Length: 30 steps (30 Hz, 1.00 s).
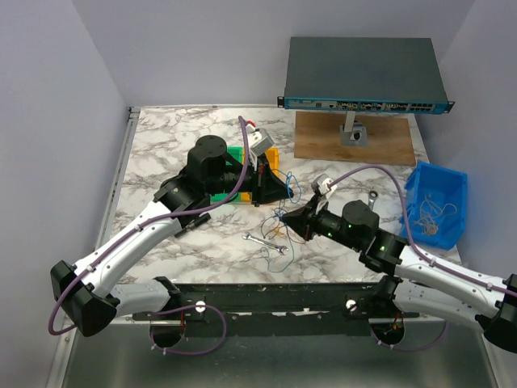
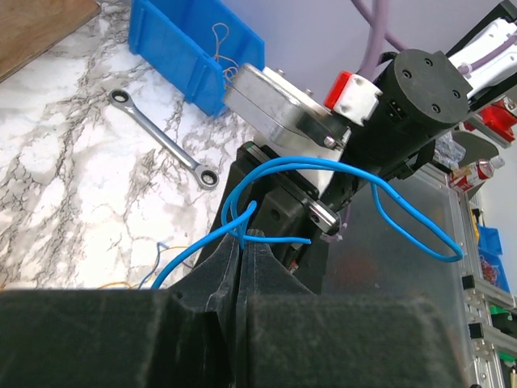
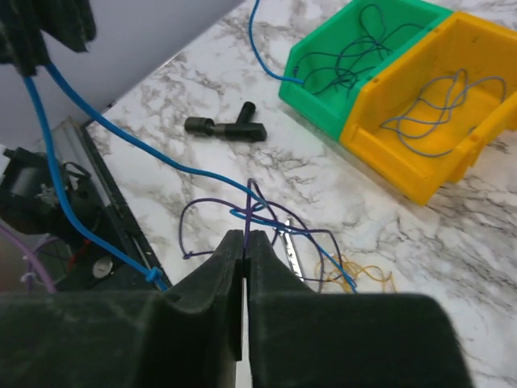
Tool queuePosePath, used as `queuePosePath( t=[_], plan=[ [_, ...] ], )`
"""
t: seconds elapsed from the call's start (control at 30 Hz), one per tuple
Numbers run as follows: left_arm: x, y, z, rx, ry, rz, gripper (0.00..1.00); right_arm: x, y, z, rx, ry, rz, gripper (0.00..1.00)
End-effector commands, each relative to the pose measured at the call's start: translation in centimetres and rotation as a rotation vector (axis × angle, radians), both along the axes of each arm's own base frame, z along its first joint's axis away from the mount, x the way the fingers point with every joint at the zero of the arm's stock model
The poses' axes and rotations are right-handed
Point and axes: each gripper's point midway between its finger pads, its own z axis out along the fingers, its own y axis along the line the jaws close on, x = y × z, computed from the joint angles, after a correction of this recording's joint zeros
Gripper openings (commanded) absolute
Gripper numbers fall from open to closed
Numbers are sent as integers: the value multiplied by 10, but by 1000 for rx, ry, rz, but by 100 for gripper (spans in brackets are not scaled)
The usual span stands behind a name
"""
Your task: Untangle the cables
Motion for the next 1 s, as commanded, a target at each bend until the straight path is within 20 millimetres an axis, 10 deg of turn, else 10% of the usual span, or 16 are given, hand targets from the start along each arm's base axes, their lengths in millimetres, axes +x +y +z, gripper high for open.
queuePosePath(
  t=[0.0,0.2,0.4,0.7,0.97],
  plan=[
    [5,4,17,-2,-44,45,0,19,-9,5,12,-2,-126,1],
    [59,50,28,65,-22,402,0,40,-61,-32,-40,109,-450,1],
    [101,130,23,3,130,746,0,39,-180,-88,-91,310,-1121,1],
    [106,220,14,-20,144,1133,0,12,-252,-84,139,409,-1536,1],
    [96,253,33,-21,114,1263,0,-5,-283,-73,281,424,-1660,1]
  ],
)
